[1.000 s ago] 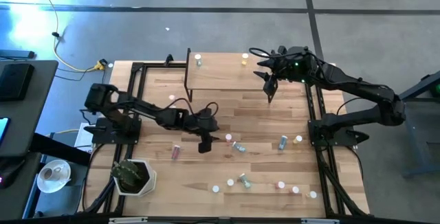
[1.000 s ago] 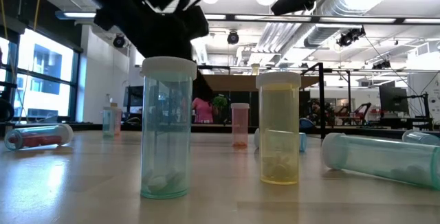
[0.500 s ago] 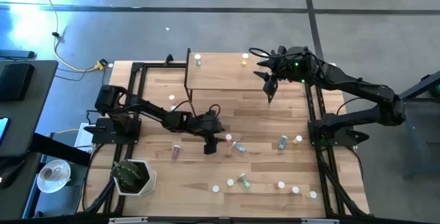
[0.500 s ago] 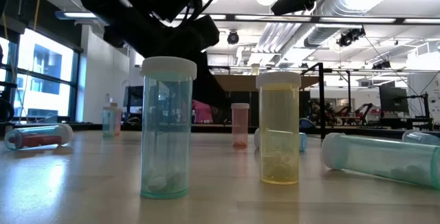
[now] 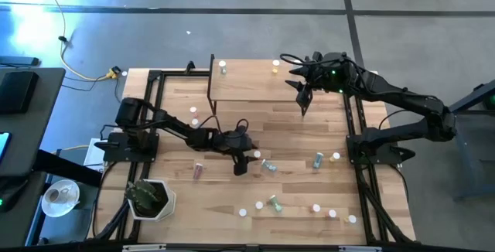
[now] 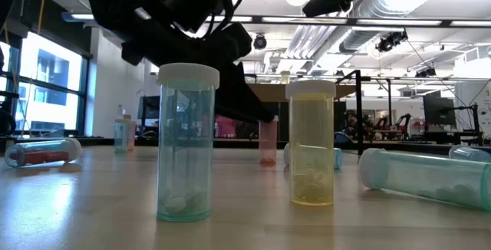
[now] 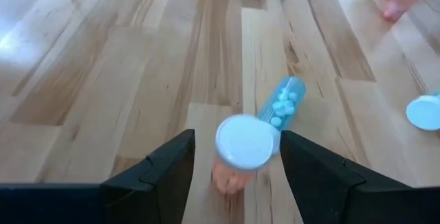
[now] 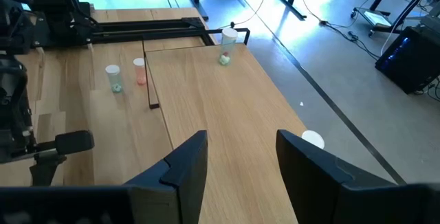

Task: Pick and place medicine bottles onto shelf by color
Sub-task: Put the pink pill bottle on the shelf

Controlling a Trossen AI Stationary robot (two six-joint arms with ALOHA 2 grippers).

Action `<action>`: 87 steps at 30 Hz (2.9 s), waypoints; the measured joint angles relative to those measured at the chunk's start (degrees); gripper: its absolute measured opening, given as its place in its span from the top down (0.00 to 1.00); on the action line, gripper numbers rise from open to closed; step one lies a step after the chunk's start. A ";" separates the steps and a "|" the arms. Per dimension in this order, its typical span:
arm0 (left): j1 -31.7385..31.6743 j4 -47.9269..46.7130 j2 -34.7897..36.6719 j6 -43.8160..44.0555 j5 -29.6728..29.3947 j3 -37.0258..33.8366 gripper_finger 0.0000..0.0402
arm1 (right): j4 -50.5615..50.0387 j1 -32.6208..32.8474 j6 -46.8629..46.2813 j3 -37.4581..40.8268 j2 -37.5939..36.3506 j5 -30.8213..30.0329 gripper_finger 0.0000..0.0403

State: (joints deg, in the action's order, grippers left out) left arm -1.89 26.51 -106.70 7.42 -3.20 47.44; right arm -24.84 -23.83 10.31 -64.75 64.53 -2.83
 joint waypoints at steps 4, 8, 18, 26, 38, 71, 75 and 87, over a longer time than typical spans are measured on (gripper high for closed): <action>0.00 0.74 -0.03 0.04 -0.13 0.00 0.49 | -0.01 0.00 0.00 0.00 0.00 0.00 0.59; -0.02 1.26 -0.01 -0.08 -0.28 0.00 0.50 | -0.02 0.00 0.00 0.00 0.00 0.00 0.59; -0.32 0.45 -0.01 -0.09 -0.30 0.00 0.50 | -0.02 0.00 0.00 0.00 0.00 0.00 0.59; -0.37 0.43 -0.01 -0.11 0.43 0.00 0.58 | -0.01 0.00 0.00 0.00 0.00 0.00 0.59; -0.35 0.43 0.01 -0.11 0.61 0.00 0.73 | -0.02 0.00 0.00 0.00 0.00 0.00 0.59; -20.00 -6.61 24.06 -23.60 -0.49 10.69 0.71 | 0.22 0.00 -0.02 0.00 0.02 0.00 0.59; -25.66 -16.18 23.94 -24.02 -0.52 18.36 0.71 | 0.24 0.00 -0.03 0.00 0.02 0.00 0.59; -35.89 -29.80 18.11 -17.18 8.33 24.81 0.71 | 0.24 0.00 -1.41 0.00 0.02 0.00 0.59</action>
State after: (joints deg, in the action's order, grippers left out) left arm -37.78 -3.29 -88.60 -9.76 5.13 72.25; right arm -24.60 -23.83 8.89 -64.75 64.55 -2.83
